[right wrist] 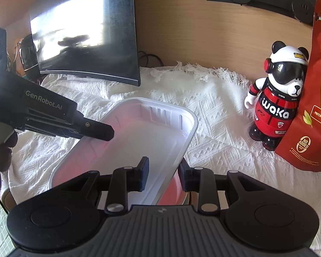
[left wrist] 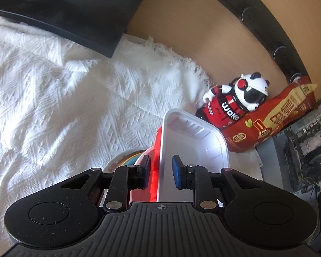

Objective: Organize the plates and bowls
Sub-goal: 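Lower the tray onto the white bowl atop the stack with both tools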

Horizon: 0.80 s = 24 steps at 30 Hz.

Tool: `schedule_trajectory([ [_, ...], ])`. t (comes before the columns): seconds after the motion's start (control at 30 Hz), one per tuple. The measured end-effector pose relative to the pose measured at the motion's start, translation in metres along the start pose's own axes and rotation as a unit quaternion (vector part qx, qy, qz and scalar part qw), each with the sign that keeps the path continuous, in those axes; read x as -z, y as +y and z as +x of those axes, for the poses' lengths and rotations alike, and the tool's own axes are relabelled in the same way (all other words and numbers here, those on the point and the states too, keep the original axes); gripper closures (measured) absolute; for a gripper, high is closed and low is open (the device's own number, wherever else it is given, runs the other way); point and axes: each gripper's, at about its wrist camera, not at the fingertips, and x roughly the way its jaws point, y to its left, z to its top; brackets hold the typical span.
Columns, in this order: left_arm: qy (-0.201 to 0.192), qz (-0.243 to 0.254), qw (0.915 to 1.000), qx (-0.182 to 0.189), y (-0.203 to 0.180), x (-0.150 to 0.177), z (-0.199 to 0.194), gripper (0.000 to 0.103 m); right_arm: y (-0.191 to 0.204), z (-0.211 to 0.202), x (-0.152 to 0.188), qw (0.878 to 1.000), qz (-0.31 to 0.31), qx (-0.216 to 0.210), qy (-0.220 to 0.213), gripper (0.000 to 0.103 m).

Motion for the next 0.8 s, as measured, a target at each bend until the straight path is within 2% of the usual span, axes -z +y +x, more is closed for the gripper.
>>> schedule_trajectory([
  [0.27,0.023,-0.004,0.9996,0.016,-0.002,0.010,-0.005,0.079,-0.003,-0.010,0.007,1.000,0.011,-0.022,0.003,0.074],
  [0.8,0.027,0.001,0.9995,0.014,-0.005,0.017,-0.009,0.079,0.000,-0.015,0.012,0.999,0.010,-0.029,0.008,0.074],
])
